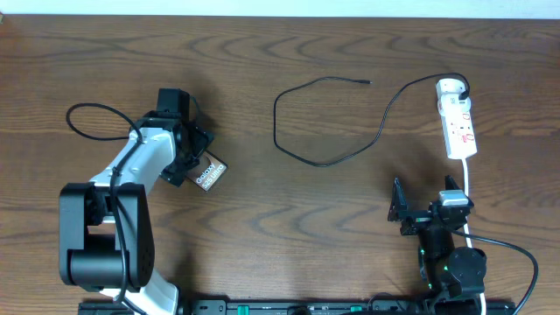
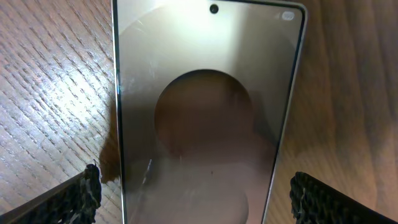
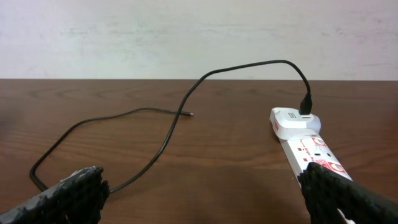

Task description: Plug charger to phone and switch on socket

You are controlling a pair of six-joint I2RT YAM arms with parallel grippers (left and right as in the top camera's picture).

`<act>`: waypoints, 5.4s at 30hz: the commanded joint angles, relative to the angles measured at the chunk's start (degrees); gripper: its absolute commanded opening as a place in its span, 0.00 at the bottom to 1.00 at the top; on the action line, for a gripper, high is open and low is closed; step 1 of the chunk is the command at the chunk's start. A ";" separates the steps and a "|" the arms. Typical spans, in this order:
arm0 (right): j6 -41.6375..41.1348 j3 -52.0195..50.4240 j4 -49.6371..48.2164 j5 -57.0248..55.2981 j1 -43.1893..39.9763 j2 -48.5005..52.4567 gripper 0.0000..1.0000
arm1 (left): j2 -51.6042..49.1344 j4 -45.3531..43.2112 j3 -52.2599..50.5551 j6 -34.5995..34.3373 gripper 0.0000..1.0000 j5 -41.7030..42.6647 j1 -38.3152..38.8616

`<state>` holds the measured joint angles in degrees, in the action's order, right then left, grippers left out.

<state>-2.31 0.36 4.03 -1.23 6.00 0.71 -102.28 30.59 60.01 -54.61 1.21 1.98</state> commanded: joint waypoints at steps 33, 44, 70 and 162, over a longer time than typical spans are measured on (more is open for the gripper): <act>0.70 -0.04 0.24 0.13 -0.35 -0.22 0.99 | -13.11 1.38 -0.48 -1.64 0.95 2.86 -0.04; 0.70 -0.04 0.24 0.13 -0.33 -0.22 0.99 | -13.77 3.32 -0.48 0.85 0.95 0.76 -0.04; 0.70 -0.04 0.24 0.13 -0.33 -0.22 0.99 | -13.79 8.59 -0.48 0.76 0.80 -0.98 -0.04; 0.70 -0.04 0.24 0.13 -0.33 -0.22 0.99 | -10.16 18.58 22.91 3.61 0.49 46.40 -5.51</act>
<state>-2.31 0.36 4.03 -1.23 6.00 0.71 -113.69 48.07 81.06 -53.69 43.66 -3.01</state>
